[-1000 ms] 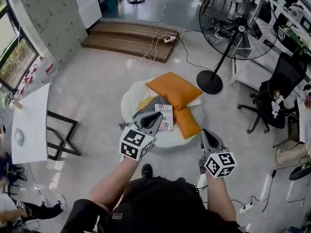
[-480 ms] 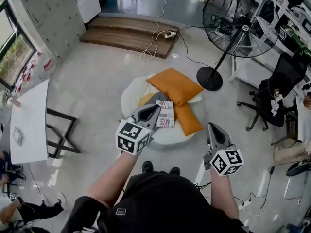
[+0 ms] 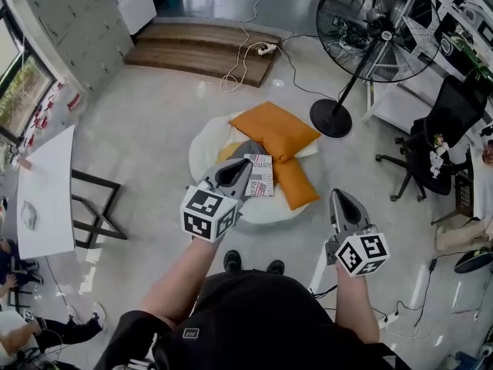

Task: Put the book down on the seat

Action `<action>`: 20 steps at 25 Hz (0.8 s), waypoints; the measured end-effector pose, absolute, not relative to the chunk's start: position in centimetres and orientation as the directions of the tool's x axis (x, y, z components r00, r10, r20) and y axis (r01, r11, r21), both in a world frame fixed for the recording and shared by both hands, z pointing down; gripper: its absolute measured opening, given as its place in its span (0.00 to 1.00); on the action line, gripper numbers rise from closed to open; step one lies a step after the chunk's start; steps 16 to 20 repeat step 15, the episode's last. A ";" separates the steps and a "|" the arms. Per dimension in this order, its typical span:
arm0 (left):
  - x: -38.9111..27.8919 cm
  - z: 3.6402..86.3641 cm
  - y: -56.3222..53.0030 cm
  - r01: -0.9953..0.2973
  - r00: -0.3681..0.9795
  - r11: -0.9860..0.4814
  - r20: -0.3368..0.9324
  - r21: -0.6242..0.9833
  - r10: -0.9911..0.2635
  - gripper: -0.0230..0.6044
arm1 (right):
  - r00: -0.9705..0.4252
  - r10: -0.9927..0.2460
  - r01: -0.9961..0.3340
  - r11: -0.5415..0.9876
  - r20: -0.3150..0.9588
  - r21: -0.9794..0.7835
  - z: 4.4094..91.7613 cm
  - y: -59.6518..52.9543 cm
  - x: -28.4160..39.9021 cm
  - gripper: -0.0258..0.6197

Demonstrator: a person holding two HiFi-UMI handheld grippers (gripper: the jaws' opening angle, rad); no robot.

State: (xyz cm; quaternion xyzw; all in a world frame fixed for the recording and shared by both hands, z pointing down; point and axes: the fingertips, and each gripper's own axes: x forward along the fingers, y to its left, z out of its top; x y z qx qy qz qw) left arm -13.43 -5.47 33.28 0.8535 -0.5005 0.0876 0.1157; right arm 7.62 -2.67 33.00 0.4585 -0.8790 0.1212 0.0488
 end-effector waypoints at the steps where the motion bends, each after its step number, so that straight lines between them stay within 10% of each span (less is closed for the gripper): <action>1: -13.3 33.3 -5.4 -0.875 0.484 -0.472 0.266 0.111 -0.834 0.06 | -0.575 -0.794 -0.817 0.550 0.197 -0.172 33.1 -2.6 7.7 0.06; 20: -13.3 34.8 -5.5 -0.872 0.487 -0.474 0.296 0.121 -0.822 0.06 | -0.567 -0.798 -0.823 0.537 0.204 -0.186 34.0 -2.7 7.9 0.06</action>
